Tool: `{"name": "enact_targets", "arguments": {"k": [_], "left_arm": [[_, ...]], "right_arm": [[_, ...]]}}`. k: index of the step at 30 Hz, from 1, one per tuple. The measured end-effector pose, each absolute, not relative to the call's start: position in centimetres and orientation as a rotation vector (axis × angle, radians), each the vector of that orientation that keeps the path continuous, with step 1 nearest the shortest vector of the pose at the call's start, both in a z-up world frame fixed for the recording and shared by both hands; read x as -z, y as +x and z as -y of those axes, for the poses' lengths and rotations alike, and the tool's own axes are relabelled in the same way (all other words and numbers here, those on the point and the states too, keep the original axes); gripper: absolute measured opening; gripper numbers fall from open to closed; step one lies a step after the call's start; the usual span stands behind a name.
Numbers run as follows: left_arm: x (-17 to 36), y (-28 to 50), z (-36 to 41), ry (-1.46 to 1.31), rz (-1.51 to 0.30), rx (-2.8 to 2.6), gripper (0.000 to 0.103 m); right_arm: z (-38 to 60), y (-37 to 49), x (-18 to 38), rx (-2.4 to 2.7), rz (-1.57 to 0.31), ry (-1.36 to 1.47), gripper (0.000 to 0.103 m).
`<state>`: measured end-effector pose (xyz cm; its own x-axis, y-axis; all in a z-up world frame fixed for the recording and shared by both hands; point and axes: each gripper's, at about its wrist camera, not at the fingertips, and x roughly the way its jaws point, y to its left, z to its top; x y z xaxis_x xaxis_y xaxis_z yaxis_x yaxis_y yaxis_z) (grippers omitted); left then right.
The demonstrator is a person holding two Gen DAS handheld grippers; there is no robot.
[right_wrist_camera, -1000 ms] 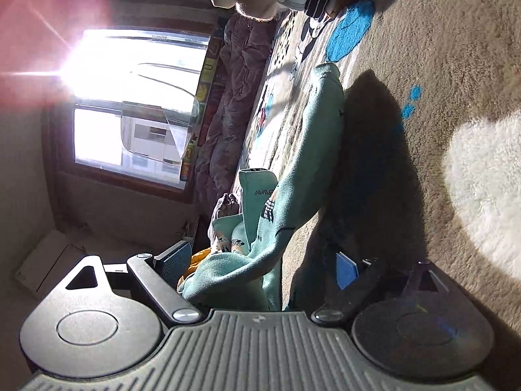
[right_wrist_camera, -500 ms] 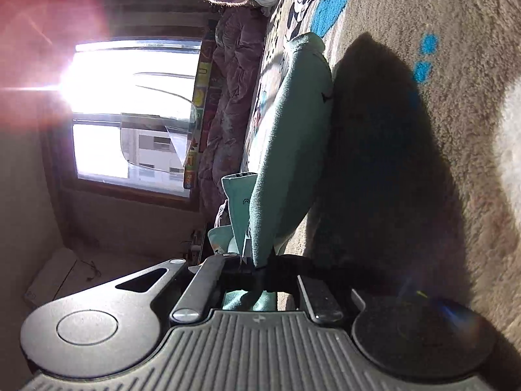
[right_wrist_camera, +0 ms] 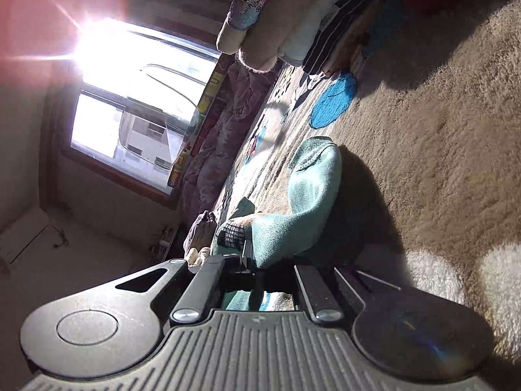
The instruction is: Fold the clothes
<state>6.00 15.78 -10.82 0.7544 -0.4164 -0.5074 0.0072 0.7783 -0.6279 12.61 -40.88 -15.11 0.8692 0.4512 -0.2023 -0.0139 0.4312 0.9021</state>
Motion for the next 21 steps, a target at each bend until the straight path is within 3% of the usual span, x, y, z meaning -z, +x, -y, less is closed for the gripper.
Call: {"name": "enact_targets", "arguments": {"k": [3,9,13,21], "left_arm": [[11.9,6.0,-16.9,-0.694,-0.718,0.254,0.015],[11.0,6.0,-19.4,-0.8,-0.652,0.194,0.045],[11.0,7.6,-20.5,-0.846,-0.625,0.149,0.046],[11.9,15.8,-22.2,-0.909,-0.618,0.09,0.046]], "right_arm": [[40.6,11.5,15.8,-0.257,-0.5,1.056,0.009],[40.6,9.4,16.2,-0.214,-0.496,1.048,0.014],[41.1,9.1,16.0,-0.192,-0.481,1.087,0.039],[41.5,10.5,16.9,-0.161,-0.435,1.159,0.044]]}}
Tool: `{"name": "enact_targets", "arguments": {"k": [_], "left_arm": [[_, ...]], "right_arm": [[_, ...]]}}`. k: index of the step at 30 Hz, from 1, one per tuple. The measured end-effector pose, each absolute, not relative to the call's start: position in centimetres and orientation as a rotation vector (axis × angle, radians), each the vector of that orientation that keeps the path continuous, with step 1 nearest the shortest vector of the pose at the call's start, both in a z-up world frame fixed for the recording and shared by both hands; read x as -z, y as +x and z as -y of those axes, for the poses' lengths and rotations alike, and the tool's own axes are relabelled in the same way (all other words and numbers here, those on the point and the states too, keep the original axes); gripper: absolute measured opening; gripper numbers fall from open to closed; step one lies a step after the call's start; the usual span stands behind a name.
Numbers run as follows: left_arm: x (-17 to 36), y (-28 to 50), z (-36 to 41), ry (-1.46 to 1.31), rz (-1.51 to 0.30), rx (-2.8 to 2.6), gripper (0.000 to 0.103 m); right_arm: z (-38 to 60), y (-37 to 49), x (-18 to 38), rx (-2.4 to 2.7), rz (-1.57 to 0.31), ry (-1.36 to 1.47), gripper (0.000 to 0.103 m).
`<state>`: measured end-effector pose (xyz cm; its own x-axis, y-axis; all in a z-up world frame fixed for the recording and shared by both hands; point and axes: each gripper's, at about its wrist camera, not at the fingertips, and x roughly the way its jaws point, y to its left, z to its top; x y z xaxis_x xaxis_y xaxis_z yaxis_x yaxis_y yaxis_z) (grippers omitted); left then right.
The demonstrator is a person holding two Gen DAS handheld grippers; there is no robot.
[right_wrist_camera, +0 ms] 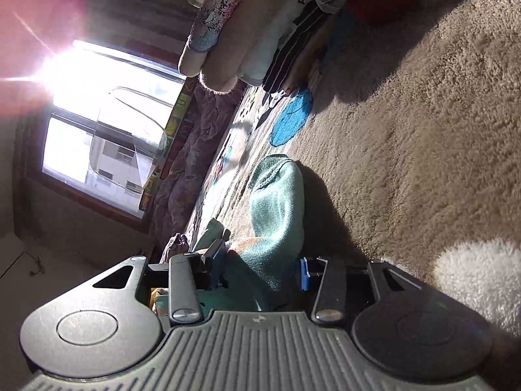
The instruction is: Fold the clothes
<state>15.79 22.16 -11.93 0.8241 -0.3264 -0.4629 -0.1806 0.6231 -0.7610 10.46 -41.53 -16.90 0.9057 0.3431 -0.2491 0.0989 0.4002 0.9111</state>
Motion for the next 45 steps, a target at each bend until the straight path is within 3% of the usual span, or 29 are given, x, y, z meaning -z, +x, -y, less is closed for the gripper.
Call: {"name": "enact_targets", "arguments": {"k": [6,11,14,15,18,19,20,26,36,39,45], "left_arm": [[12.0,21.6,-23.7,-0.893,-0.619,0.082,0.046],[12.3,24.4,-24.4,-0.864,-0.63,0.1,0.039],[12.0,24.6,-23.9,-0.813,-0.636,0.1,0.019],[12.0,24.4,-23.9,-0.809,-0.634,0.092,0.008],[11.3,23.5,-23.9,-0.776,-0.59,0.053,0.003],[10.7,22.8,-24.0,-0.76,-0.555,0.038,0.002],[10.1,22.0,-24.3,-0.75,-0.519,0.022,0.002],[7.4,15.2,-28.3,-0.724,-0.351,-0.124,0.002],[10.2,9.2,-31.5,-0.704,-0.509,-0.316,0.002],[10.8,8.7,-31.9,-0.732,-0.541,-0.307,0.007],[9.8,8.4,-31.4,-0.691,-0.509,-0.341,0.038]], "right_arm": [[41.9,12.2,17.2,-0.184,-0.428,1.163,0.044],[41.8,13.5,16.8,-0.216,-0.447,1.105,0.044],[41.5,14.2,16.3,-0.218,-0.453,1.035,0.039],[41.3,14.4,16.2,-0.215,-0.453,1.012,0.039],[41.0,14.9,16.1,-0.225,-0.441,1.011,0.027],[40.8,15.0,16.0,-0.223,-0.438,1.005,0.017],[40.6,15.0,15.9,-0.22,-0.436,0.998,0.011],[40.7,14.3,15.4,-0.191,-0.394,1.01,0.01],[40.6,13.9,16.2,-0.127,-0.414,1.043,0.01],[40.6,13.7,16.2,-0.121,-0.406,1.046,0.01],[40.5,12.5,14.6,-0.11,-0.324,0.979,0.007]]}}
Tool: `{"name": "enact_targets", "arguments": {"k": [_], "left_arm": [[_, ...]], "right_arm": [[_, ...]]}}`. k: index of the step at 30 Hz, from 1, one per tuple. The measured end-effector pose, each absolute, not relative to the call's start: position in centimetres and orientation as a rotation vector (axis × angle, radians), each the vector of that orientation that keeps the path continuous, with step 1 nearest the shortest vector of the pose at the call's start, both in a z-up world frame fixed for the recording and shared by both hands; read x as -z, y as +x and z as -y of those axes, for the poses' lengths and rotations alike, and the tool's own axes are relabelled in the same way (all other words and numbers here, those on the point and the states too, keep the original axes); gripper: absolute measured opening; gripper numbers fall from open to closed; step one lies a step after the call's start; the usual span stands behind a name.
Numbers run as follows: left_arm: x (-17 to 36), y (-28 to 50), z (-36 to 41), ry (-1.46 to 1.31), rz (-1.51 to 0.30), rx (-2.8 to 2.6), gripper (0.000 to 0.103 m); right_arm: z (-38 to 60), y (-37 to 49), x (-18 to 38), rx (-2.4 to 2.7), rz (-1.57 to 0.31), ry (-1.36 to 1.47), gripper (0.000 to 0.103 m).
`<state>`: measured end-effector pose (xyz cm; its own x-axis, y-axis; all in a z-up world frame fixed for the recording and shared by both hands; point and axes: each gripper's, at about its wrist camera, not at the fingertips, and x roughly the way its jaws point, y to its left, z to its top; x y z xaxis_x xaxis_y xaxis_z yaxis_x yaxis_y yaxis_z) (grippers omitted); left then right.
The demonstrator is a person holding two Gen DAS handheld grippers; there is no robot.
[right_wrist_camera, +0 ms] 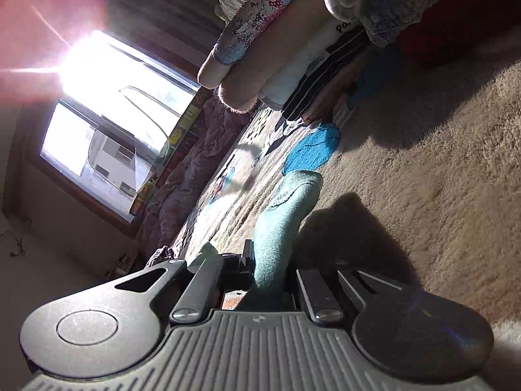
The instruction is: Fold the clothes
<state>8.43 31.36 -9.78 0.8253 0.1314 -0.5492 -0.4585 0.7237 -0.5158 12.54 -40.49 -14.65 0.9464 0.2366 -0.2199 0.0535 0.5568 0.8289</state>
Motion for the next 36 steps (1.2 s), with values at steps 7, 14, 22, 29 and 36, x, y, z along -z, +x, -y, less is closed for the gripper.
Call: {"name": "enact_targets", "arguments": {"k": [7,14,22,29,36], "left_arm": [[9.7,8.7,-30.5,-0.677,-0.519,-0.363,0.044],[8.2,7.2,-28.7,-0.628,-0.477,-0.372,0.052],[4.5,4.9,-19.7,-0.277,-0.429,0.009,0.06],[5.7,1.9,-6.9,0.194,-0.47,0.449,0.063],[7.1,1.5,0.6,0.284,-0.457,0.644,0.063]], "right_arm": [[41.6,10.4,12.7,0.078,-0.252,0.827,0.007],[42.9,10.4,13.5,0.192,-0.293,0.823,0.045],[39.3,8.1,9.4,0.016,-0.247,0.529,0.057],[29.1,5.3,6.6,-0.482,-0.344,0.084,0.056],[24.7,3.1,7.4,-0.565,-0.424,-0.069,0.057]]}}
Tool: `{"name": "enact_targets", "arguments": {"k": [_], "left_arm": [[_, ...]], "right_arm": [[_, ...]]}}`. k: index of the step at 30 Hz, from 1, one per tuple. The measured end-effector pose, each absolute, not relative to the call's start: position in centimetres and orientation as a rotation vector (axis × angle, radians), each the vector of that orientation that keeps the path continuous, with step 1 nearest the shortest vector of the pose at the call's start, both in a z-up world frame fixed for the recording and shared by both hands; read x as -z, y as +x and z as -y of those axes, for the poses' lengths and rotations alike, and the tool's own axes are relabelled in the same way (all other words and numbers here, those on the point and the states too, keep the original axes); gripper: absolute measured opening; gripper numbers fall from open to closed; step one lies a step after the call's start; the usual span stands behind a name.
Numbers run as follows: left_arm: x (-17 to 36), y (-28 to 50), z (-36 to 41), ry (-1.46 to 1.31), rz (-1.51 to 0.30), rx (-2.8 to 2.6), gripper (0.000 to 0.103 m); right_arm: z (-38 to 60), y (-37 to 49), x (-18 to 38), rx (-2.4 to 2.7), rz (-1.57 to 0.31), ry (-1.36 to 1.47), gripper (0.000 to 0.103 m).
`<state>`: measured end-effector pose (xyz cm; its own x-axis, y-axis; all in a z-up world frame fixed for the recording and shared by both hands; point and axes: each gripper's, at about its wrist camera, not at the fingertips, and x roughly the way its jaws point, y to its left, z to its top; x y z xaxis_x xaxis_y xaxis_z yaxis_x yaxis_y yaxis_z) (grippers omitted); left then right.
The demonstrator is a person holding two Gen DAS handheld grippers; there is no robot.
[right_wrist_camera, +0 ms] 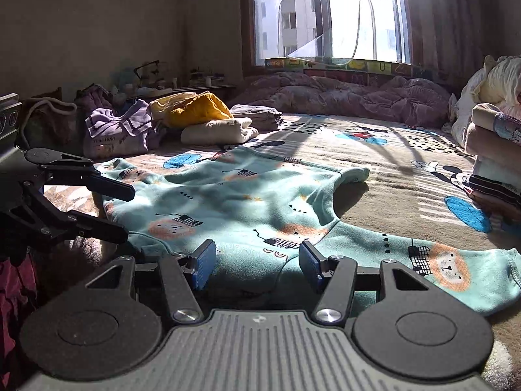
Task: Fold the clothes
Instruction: 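Lower the sleeper flat onto the bed and open both tools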
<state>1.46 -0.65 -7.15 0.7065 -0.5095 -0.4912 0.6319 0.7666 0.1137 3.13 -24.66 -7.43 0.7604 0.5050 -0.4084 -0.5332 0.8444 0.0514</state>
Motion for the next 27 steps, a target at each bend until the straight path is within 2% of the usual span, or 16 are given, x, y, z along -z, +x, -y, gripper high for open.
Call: {"name": "enact_targets", "arguments": {"k": [5,6,7,10,14,19,22,27], "left_arm": [[9.3,1.7,4.8,0.47,-0.459,0.64,0.061],[9.8,1.8,5.4,0.515,-0.463,0.624,0.054],[10.2,2.0,5.9,0.559,-0.467,0.608,0.036],[10.9,2.0,6.7,0.657,-0.439,0.567,0.007],[11.0,0.0,7.6,0.847,-0.185,0.421,0.006],[15.9,-1.5,8.1,1.155,-0.068,0.414,0.006],[18.1,-2.7,7.8,1.264,-0.081,0.481,0.006],[17.3,-2.4,6.9,1.189,-0.12,0.48,0.006]], "right_arm": [[23.3,2.7,9.2,-0.569,-0.474,-0.191,0.057],[23.0,2.7,9.5,-0.566,-0.48,-0.222,0.057],[22.7,2.6,9.8,-0.56,-0.481,-0.241,0.057],[22.1,2.6,10.3,-0.545,-0.483,-0.28,0.057],[22.6,3.4,10.9,-0.507,-0.53,-0.249,0.057],[24.0,4.1,11.2,-0.488,-0.579,-0.173,0.056],[25.4,3.7,10.4,-0.494,-0.557,-0.1,0.056],[27.0,3.9,9.1,-0.515,-0.492,0.047,0.056]]}}
